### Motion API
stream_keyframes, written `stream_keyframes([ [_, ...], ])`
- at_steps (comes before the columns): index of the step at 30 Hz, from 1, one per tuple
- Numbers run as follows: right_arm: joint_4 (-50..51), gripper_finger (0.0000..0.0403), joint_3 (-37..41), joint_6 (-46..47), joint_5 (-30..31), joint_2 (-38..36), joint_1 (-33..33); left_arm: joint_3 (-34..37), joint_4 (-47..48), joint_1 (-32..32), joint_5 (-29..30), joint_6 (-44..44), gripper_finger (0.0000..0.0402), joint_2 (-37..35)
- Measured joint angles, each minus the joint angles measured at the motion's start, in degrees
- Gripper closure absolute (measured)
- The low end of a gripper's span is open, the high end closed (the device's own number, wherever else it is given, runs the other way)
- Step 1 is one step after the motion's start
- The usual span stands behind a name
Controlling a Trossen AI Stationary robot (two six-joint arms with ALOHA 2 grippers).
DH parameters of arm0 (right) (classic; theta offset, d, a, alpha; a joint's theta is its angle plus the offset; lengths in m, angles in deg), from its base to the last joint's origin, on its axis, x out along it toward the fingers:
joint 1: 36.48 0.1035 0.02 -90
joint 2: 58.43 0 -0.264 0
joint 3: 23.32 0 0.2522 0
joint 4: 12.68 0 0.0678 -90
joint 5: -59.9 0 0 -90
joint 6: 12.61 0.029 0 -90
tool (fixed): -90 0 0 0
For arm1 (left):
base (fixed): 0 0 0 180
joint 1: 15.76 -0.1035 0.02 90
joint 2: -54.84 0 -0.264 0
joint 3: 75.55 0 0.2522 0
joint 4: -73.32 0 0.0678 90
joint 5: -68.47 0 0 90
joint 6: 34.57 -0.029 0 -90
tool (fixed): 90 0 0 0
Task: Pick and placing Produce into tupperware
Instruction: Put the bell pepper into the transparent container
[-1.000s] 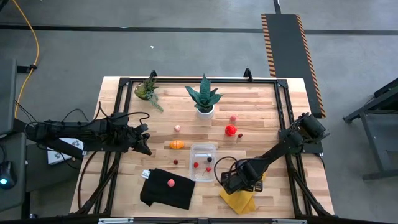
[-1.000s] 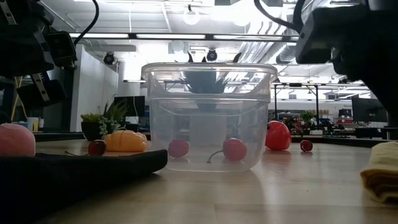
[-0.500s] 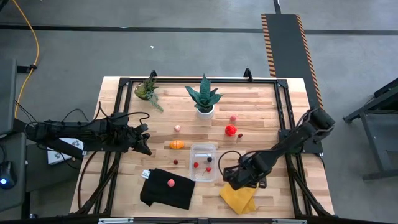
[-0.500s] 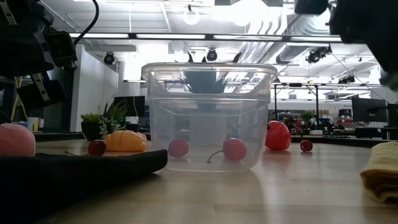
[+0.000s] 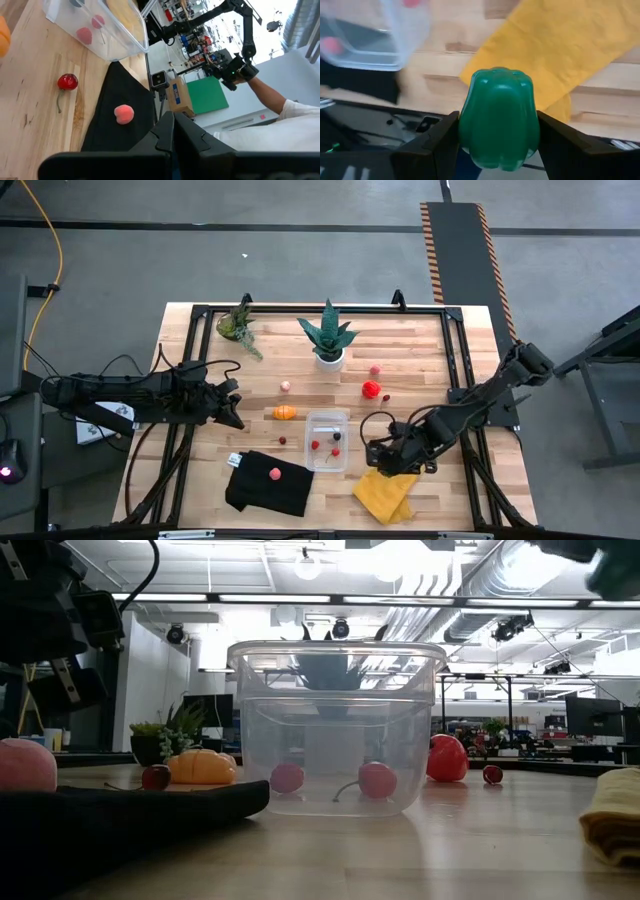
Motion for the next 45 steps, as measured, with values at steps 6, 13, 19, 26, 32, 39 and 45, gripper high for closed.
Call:
stream_keyframes([
  [6,-3.09,0.0192,0.0,-6.95,7.04,-4.09,-1.58,0.02,-0.02,0.0,0.66,0.0,0.0401,0.02],
  [13,-8.4,0.0192,-0.02,-21.79,13.16,-7.66,-6.05,0.0,-0.09,0.0,2.88,0.66,0.0401,0.02],
  [19,-15.54,0.0192,-0.02,-35.87,11.11,-8.38,-12.52,0.0,-0.15,0.0,4.81,3.15,0.0401,0.01],
  [26,-23.4,0.0191,-0.02,-53.16,6.08,-8.14,-19.72,0.01,-0.26,0.0,6.91,4.55,0.0401,0.02],
  [32,-24.45,0.019,-0.02,-63.79,2.38,-8.14,-23.2,0.0,-0.26,0.0,8.17,4.93,0.0401,0.0],
  [39,-24.44,0.019,-0.02,-71.45,0.29,-8.12,-25.16,0.0,-0.26,0.0,9.27,6.19,0.0401,0.01],
  [45,-24.33,0.019,-0.02,-74.5,-1.7,-5.95,-25.57,0.02,-0.26,0.0,9.67,6.74,0.0401,0.02],
])
